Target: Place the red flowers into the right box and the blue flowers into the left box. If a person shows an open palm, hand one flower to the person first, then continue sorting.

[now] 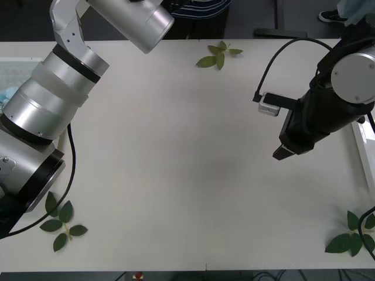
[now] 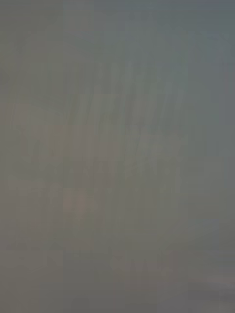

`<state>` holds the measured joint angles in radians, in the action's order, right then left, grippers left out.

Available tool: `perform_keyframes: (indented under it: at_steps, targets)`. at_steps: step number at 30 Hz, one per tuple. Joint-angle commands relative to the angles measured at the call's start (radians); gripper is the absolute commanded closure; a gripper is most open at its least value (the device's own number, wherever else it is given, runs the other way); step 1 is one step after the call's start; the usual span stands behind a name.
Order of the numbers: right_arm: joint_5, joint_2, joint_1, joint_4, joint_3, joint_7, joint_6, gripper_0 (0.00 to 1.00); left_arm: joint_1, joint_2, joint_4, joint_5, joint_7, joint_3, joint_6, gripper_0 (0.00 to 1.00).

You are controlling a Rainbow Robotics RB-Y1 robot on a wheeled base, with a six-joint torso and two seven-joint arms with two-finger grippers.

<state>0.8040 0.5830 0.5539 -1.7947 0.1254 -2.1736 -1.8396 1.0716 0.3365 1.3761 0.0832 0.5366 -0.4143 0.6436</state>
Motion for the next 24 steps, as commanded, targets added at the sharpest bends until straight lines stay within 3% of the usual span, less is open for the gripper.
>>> perform_keyframes:
  at_steps: [1,2,5,8,13,16,24]
  targets:
    - [0.000,0.009,0.009,-0.017,-0.004,-0.045,0.003,0.00,0.042,0.015,0.018,0.010,0.011,0.003,-0.013,1.00]
    - [0.000,0.009,0.009,-0.017,-0.004,-0.045,0.003,0.00,0.042,0.015,0.018,0.010,0.011,0.003,-0.013,0.96]
    - [0.000,0.009,0.009,-0.017,-0.004,-0.045,0.003,0.00,0.042,0.015,0.018,0.010,0.011,0.003,-0.013,0.60]
    - [0.000,0.009,0.009,-0.017,-0.004,-0.045,0.003,0.00,0.042,0.015,0.018,0.010,0.011,0.003,-0.013,0.35]
    - [0.000,0.009,0.009,-0.017,-0.004,-0.045,0.003,0.00,0.042,0.015,0.018,0.010,0.011,0.003,-0.013,0.08]
    - [0.000,0.009,0.009,-0.017,-0.004,-0.045,0.003,0.00,0.042,0.015,0.018,0.010,0.011,0.003,-0.013,0.00]
    - [0.000,0.009,0.009,-0.017,-0.004,-0.045,0.003,0.00,0.042,0.015,0.018,0.010,0.011,0.003,-0.013,0.00]
